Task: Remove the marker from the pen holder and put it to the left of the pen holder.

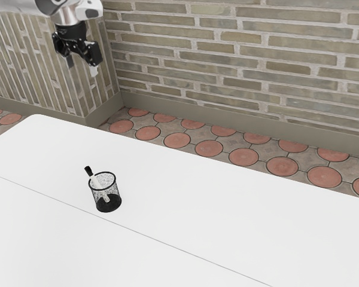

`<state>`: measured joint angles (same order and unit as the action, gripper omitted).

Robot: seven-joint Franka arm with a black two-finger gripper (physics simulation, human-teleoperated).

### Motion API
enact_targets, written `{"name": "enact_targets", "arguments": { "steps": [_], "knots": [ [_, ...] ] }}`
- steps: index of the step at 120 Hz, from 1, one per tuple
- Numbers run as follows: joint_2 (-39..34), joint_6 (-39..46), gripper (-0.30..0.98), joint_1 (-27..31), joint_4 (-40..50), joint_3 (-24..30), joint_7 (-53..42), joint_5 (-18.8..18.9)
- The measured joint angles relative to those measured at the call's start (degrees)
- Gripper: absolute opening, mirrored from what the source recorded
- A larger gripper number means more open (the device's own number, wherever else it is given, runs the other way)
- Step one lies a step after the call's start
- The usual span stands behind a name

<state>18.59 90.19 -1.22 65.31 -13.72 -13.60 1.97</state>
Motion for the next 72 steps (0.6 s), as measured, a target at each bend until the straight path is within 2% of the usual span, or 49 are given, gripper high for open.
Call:
{"name": "enact_targets", "arguments": {
  "steps": [19, 30, 40, 48, 53, 61, 72],
  "knots": [
    [-1.3, -0.1, 0.67, -1.8, 0.9, 0.0, -0.9, -3.0],
    [-10.0, 2.7, 0.67, -4.6, 16.7, -0.9, -0.7, -4.3],
    [-10.1, 3.8, 0.67, -5.9, 23.1, -1.8, 0.0, -5.7],
    [-9.3, 6.4, 0.67, -4.0, 26.0, 3.2, 0.5, -5.7],
    [-9.4, 9.4, 0.67, -2.4, 31.3, 5.5, 0.7, -6.0],
    [-9.4, 13.6, 0.67, -0.8, 37.2, 6.9, 1.2, -6.6],
    [-9.3, 17.4, 0.67, -0.4, 40.2, 7.5, 2.0, -7.1]
  ]
}}
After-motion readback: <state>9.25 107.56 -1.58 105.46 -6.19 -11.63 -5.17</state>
